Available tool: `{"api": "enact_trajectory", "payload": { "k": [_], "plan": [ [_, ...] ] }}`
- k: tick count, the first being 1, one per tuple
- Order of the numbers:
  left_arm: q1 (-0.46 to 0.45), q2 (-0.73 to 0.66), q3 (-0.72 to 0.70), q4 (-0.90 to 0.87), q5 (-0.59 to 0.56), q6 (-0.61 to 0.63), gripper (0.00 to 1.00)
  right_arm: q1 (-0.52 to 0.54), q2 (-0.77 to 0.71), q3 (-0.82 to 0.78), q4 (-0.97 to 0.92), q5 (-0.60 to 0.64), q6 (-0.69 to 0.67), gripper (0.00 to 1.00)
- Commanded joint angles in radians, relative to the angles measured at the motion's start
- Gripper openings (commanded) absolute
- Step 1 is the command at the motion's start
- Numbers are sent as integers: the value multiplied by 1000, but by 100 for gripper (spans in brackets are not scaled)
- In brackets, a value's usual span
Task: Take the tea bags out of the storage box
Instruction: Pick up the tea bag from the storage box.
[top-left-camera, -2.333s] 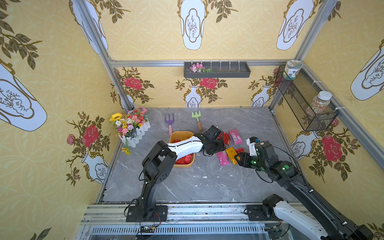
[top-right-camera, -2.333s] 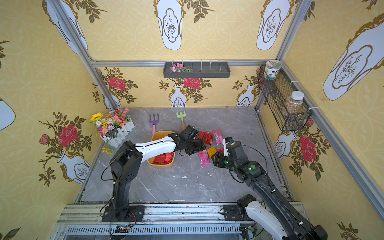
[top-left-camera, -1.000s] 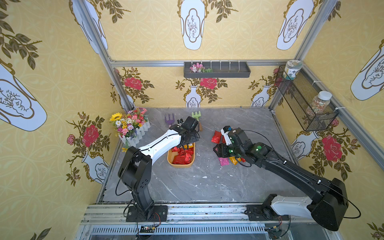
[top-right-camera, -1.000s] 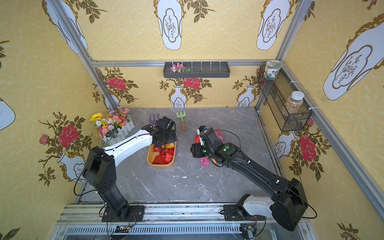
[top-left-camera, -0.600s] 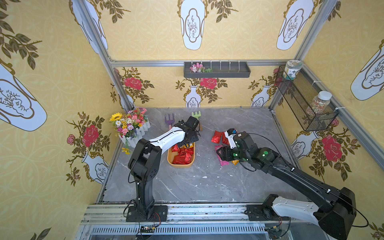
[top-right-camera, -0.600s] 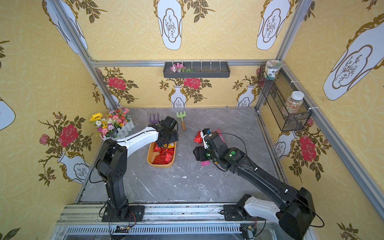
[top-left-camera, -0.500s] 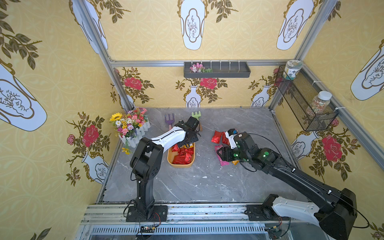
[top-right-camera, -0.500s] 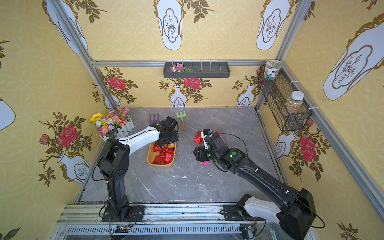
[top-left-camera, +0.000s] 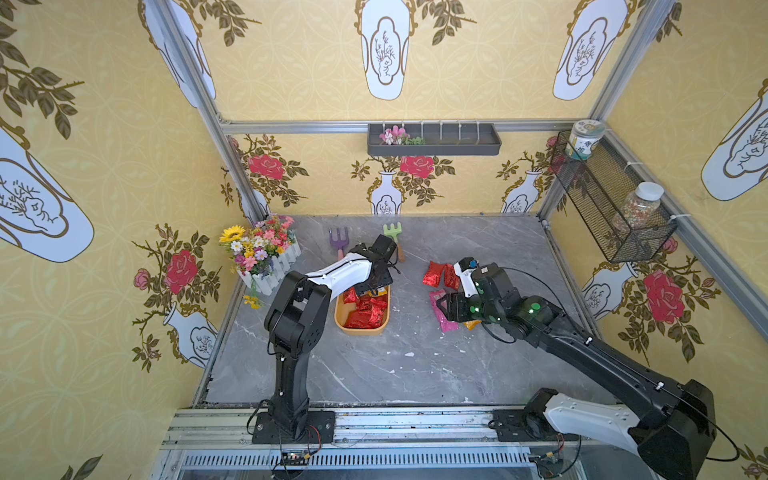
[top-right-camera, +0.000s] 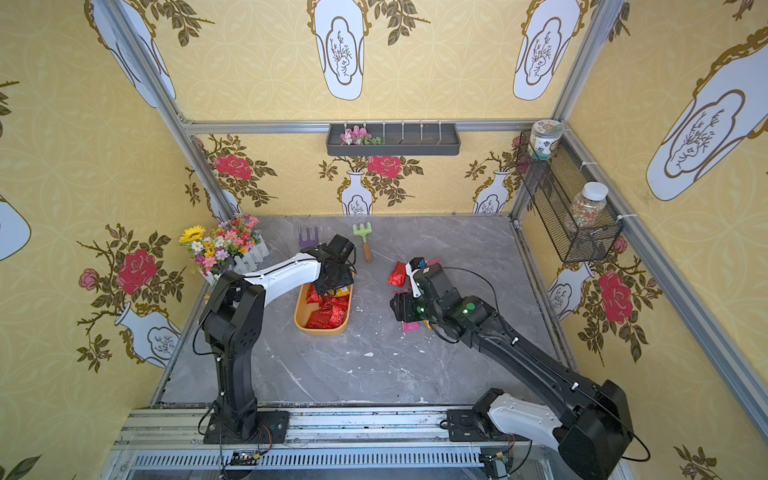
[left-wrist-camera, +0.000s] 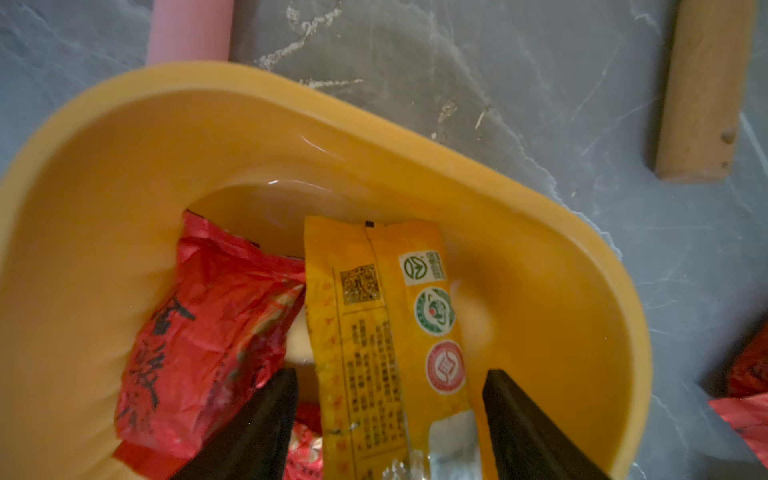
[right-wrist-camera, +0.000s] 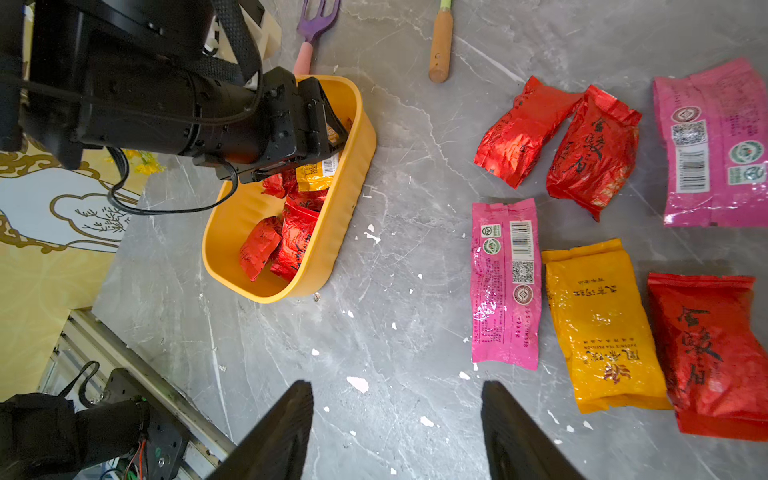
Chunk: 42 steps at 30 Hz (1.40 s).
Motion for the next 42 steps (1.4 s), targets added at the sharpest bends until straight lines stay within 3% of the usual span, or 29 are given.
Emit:
{"api": "enact_trajectory", "payload": {
  "k": [1, 23, 42],
  "plan": [
    [3, 12, 0, 13, 2, 7, 75, -7, -7, -3, 16, -6, -6, 69],
    [3, 6, -10, 23, 7, 35, 56, -18, -11, -23, 16, -12, -6, 68],
    [-28, -220, -30, -51, -19, 63, 54, -59, -53, -21, -5, -29, -10, 68]
  ]
}}
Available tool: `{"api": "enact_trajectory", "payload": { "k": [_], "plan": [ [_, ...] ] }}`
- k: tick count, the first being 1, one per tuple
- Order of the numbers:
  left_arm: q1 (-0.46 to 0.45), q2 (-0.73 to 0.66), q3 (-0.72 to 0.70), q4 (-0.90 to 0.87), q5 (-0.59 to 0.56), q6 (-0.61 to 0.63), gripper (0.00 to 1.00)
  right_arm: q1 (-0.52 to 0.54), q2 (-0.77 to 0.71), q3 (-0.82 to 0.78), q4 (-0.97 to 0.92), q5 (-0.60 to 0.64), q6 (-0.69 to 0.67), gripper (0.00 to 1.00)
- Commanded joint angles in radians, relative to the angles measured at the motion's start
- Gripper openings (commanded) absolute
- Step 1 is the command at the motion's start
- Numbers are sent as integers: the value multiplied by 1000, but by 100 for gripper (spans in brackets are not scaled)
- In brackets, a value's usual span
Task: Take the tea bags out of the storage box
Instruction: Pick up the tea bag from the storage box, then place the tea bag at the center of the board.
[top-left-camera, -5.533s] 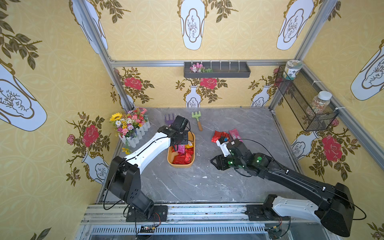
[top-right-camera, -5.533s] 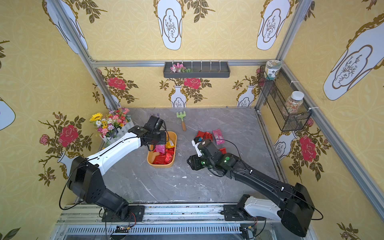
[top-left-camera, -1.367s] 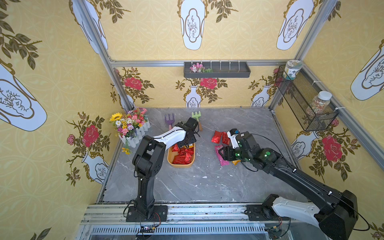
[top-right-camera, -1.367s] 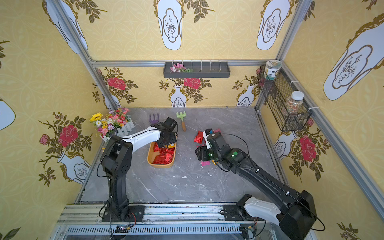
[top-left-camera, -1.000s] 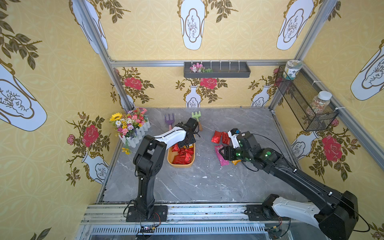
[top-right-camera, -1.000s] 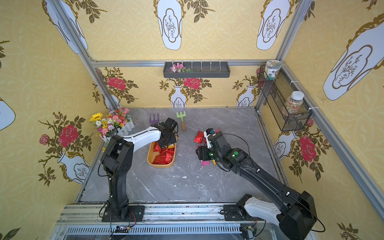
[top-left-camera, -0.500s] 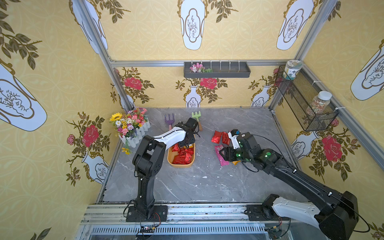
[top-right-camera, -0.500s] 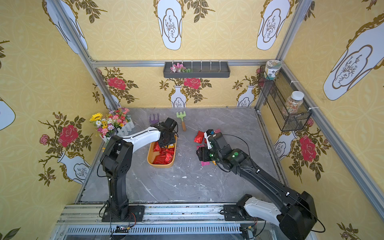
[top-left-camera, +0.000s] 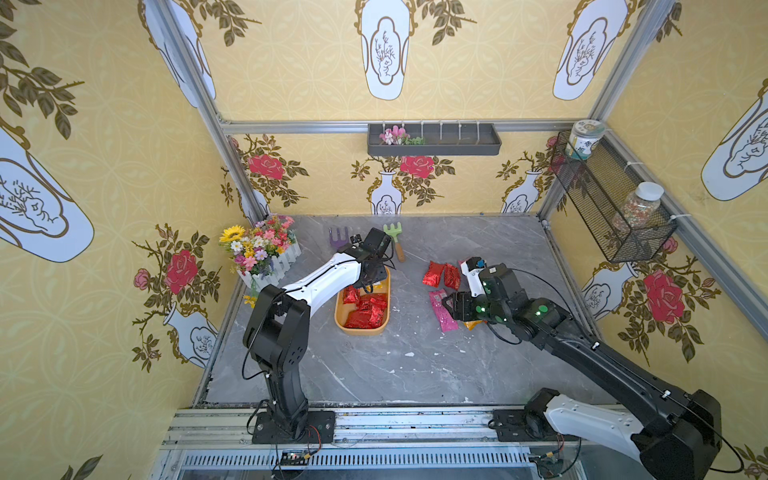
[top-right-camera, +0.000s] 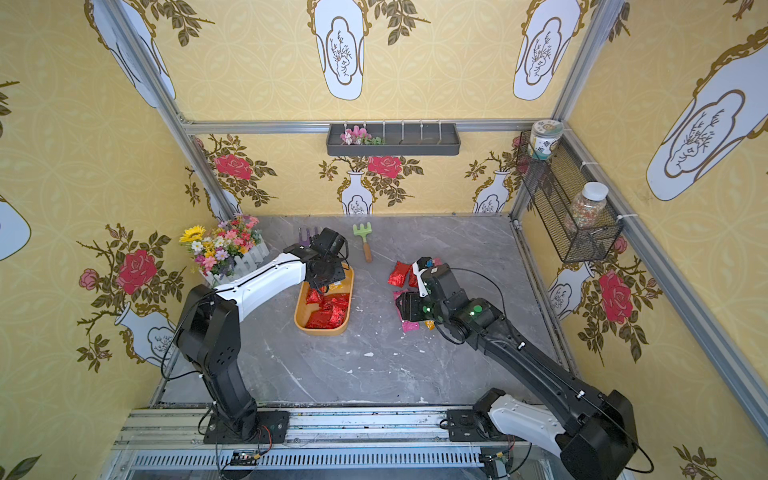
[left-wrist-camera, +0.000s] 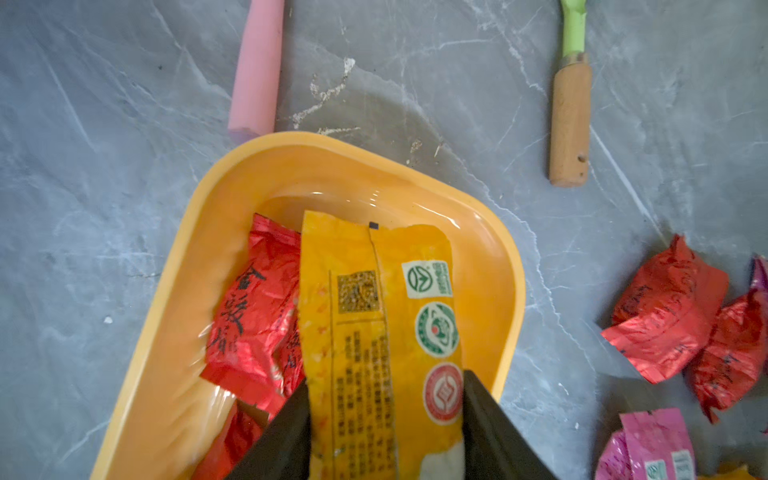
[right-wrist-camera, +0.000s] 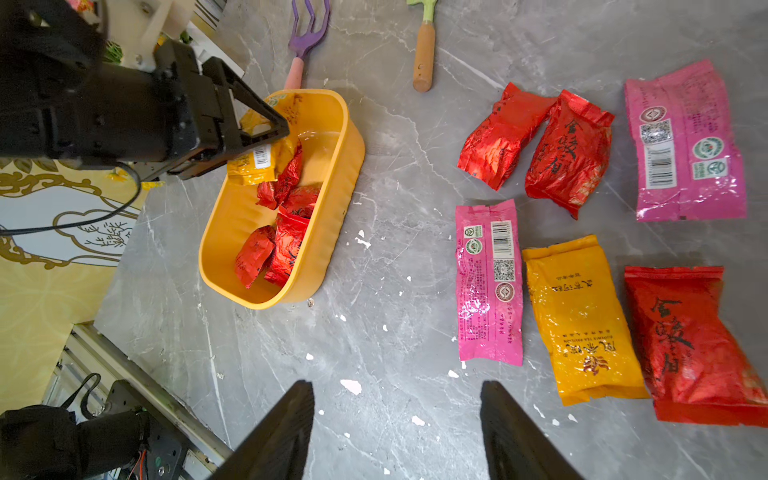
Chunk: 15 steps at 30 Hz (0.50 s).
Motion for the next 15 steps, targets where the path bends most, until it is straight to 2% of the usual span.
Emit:
{"api": "enact_trajectory", "payload": {
  "k": [1, 6, 15],
  "plan": [
    [-27, -24, 19, -27, -14, 27, 54, -16, -13, 3, -3, -18, -10, 68],
    [-100, 0, 134, -62, -18, 87, 53, -51, -34, 7, -20, -44, -16, 67],
    [-127, 184, 340, -62, 123, 231, 53, -91, -92, 2, -84, -42, -30, 67]
  ]
}}
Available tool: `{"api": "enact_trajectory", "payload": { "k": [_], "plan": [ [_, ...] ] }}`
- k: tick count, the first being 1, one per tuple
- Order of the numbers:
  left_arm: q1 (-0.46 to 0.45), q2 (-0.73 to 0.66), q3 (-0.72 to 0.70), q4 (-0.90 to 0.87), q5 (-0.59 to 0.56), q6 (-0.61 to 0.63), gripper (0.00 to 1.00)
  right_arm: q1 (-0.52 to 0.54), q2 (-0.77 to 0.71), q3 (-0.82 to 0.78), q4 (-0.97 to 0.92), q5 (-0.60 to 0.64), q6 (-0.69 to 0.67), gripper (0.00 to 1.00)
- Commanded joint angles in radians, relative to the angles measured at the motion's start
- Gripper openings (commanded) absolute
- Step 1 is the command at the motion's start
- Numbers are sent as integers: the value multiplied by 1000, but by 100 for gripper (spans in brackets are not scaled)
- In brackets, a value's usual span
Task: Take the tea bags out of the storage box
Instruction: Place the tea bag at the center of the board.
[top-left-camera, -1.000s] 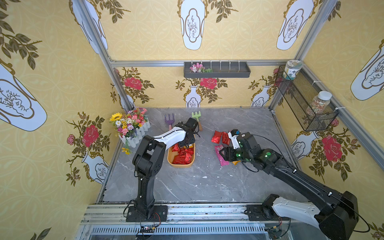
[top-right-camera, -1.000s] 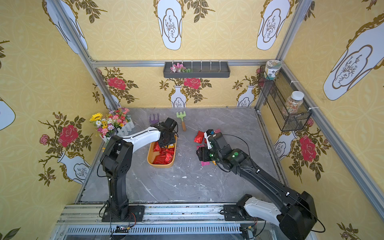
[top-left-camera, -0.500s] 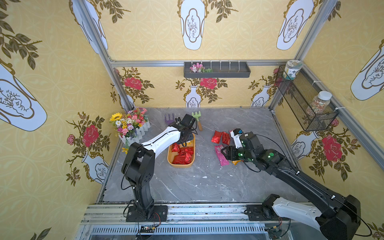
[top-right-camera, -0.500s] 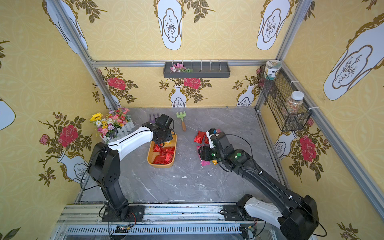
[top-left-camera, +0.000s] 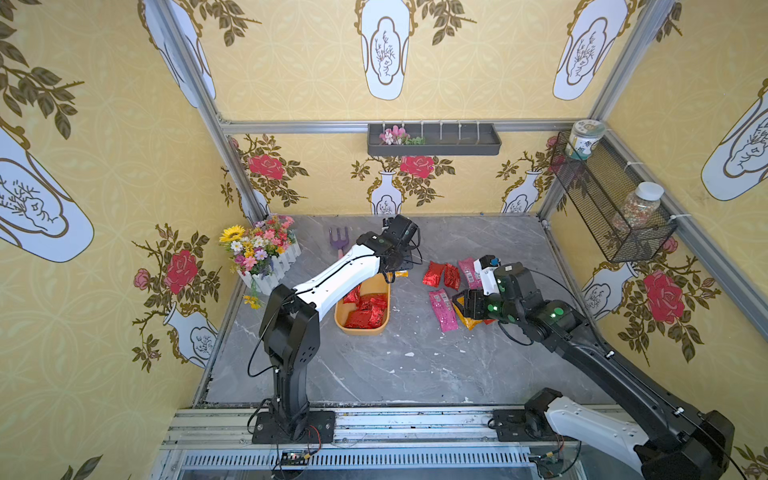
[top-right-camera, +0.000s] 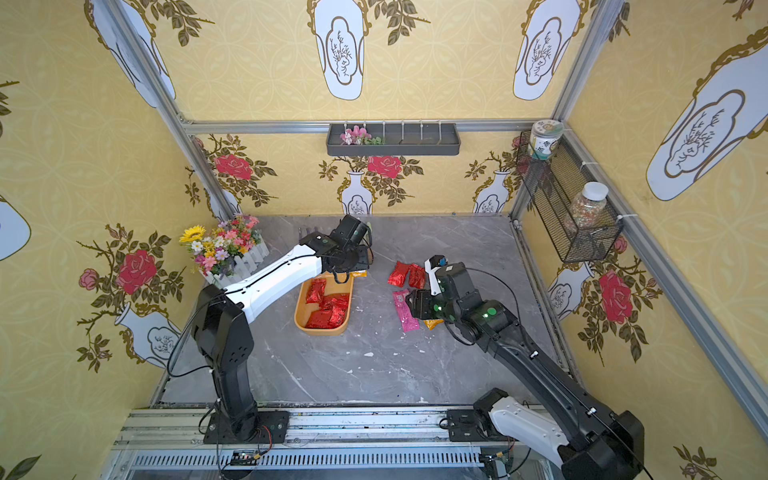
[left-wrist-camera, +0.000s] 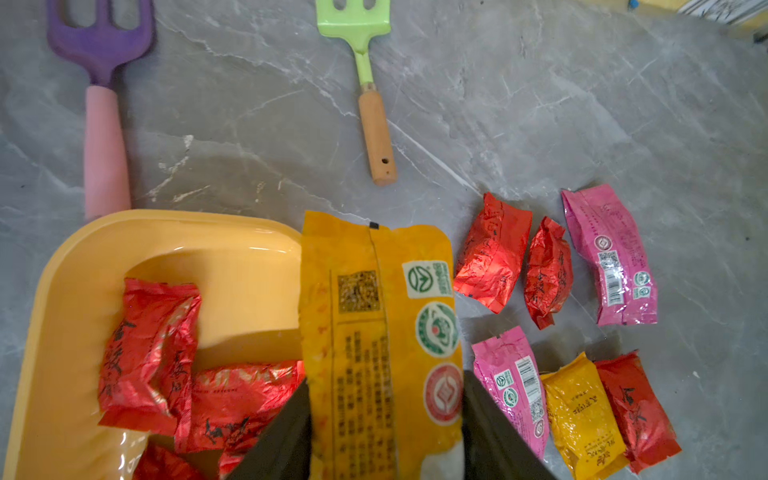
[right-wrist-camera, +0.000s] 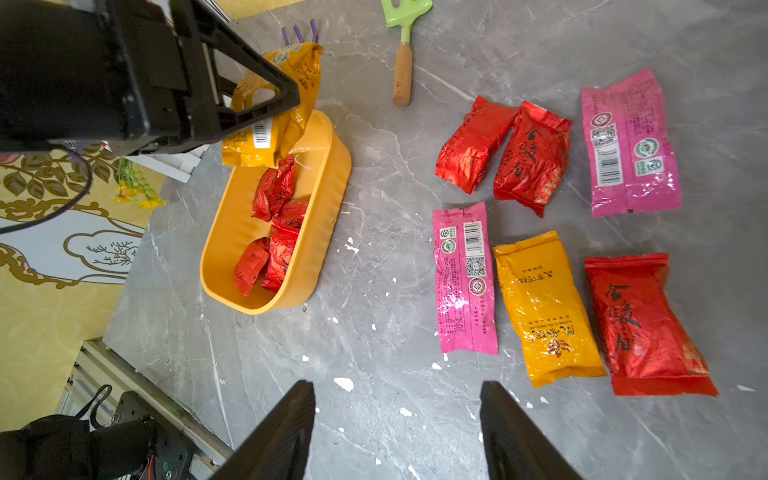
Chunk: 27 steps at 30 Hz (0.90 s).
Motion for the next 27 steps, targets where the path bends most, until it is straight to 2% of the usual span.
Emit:
{"api": "enact_trajectory", "payload": {
  "k": [1, 12, 27],
  "plan": [
    [-3, 69, 48, -5, 78, 91, 53, -9, -19, 1, -24, -2, -10, 67],
    [5, 284, 205, 5, 151, 194, 54, -24, -26, -2, -54, 1, -15, 67],
    [33, 398, 245, 50, 179, 170, 54, -32, -3, -20, -40, -10, -12, 67]
  ]
}}
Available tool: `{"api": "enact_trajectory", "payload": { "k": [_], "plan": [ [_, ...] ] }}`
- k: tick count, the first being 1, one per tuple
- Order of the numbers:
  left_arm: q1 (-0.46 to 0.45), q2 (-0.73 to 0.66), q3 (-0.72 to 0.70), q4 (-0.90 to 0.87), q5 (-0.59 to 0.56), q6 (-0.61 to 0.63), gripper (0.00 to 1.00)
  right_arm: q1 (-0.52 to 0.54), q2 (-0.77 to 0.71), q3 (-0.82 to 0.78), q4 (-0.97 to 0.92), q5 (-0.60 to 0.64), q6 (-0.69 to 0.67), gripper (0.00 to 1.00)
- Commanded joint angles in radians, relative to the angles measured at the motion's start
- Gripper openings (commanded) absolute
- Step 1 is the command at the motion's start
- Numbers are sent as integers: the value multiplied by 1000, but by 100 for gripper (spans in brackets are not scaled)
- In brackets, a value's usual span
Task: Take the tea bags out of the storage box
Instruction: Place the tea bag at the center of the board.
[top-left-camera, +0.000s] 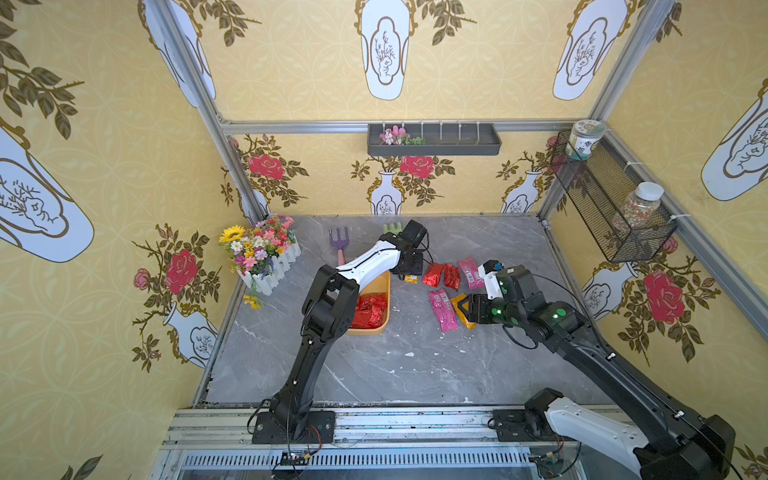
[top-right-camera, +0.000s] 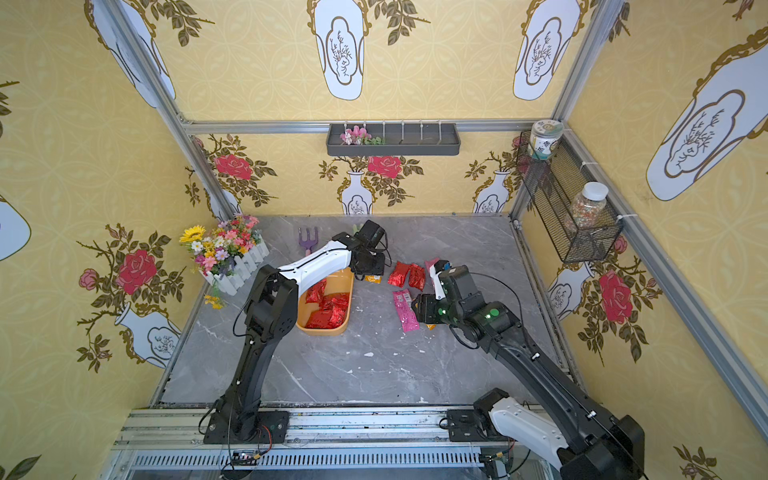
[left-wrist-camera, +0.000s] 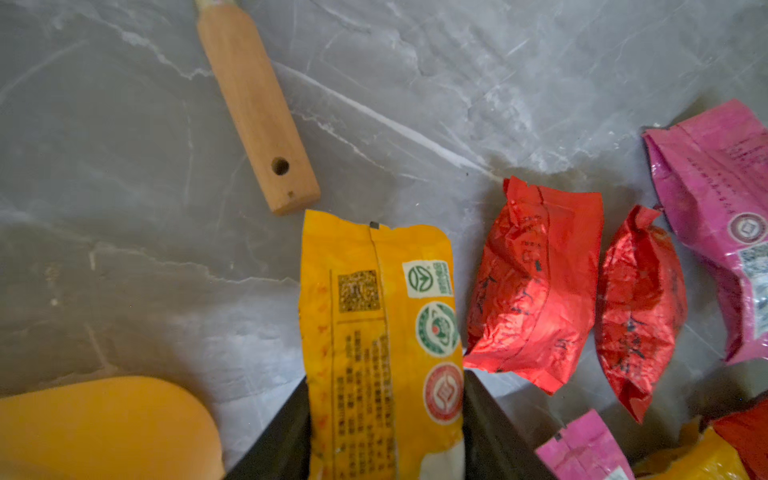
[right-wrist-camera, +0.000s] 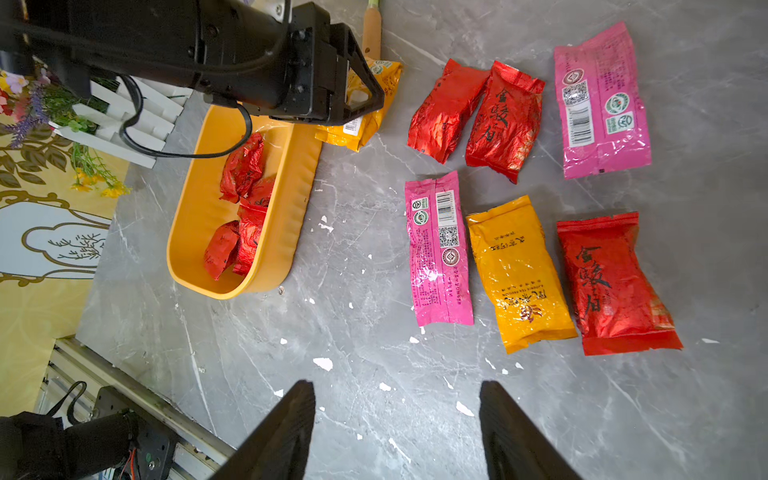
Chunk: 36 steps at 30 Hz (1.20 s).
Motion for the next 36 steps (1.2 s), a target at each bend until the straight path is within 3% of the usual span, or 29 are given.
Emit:
{"api": "enact_trajectory", "payload": {
  "k": [1, 13, 22, 36],
  "plan": [
    [0, 25, 11, 27, 28, -5, 54, -1, 0, -1, 18, -4, -7, 67],
    [0, 53, 17, 38, 39, -16, 59, -4, -21, -10, 4, -3, -4, 67],
    [0, 20, 11, 43, 46, -28, 70, -4, -45, -4, -14, -2, 1, 67],
    [-9, -249, -139, 36, -21, -58, 71, 26, -5, 20, 38, -34, 40, 63]
  ]
}}
